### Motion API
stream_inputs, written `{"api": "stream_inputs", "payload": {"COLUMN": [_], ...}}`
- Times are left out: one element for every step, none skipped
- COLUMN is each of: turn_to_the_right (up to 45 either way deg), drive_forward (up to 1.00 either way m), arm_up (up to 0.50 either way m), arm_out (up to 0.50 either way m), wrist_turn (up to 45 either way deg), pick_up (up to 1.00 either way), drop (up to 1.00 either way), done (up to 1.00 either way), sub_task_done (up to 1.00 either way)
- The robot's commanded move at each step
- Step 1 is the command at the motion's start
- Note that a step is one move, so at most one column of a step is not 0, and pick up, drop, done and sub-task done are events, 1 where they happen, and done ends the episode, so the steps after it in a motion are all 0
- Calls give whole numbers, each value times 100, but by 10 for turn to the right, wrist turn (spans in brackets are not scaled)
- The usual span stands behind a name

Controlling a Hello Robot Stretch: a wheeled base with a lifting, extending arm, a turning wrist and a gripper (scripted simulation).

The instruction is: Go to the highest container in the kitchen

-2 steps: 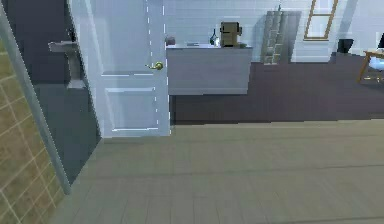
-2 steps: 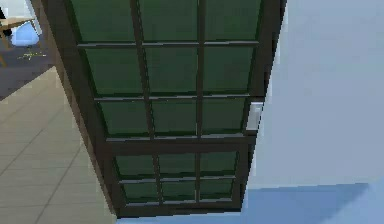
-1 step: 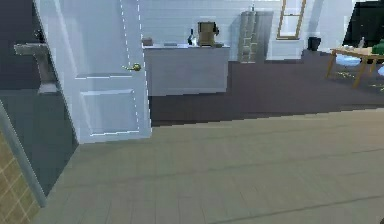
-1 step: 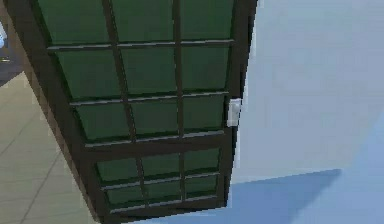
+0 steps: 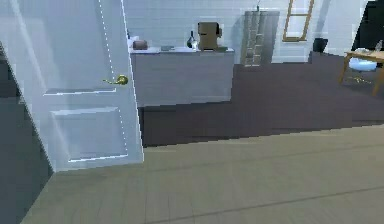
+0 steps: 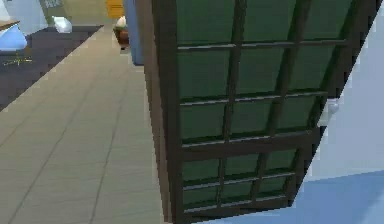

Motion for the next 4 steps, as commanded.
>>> {"api": "stream_inputs", "payload": {"turn_to_the_right": [360,30,0,0], "drive_forward": [0,0,90,100], "arm_up": [0,0,0,0], "arm_out": [0,0,0,0], "wrist_turn": [0,0,0,0], "pick_up": [0,0,0,0], "drop": [0,0,0,0], "done": [0,0,0,0], "sub_task_done": [0,0,0,0]}}
